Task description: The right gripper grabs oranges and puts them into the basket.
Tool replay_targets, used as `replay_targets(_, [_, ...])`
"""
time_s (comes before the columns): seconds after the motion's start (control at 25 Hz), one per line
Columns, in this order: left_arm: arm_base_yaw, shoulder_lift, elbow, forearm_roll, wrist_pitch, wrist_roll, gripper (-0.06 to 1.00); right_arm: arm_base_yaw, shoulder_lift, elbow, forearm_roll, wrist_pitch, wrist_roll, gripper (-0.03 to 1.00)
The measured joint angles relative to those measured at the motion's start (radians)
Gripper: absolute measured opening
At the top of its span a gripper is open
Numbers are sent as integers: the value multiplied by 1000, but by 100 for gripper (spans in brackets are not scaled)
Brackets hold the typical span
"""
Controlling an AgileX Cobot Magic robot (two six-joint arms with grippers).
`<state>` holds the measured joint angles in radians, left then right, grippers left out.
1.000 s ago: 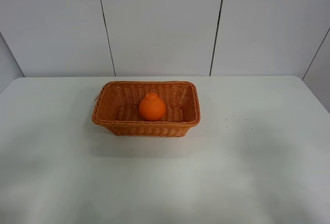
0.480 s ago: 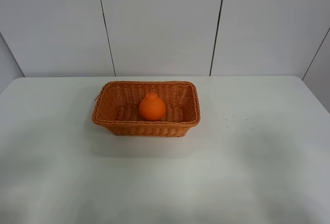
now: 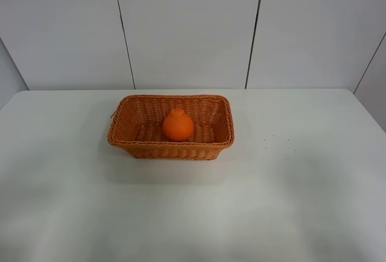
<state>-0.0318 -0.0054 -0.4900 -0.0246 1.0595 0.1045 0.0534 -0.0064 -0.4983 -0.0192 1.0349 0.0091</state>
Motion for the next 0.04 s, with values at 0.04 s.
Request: replay_targets(0.04, [0,0,0,0,0,0,88,0,0,0,0,0,1,69])
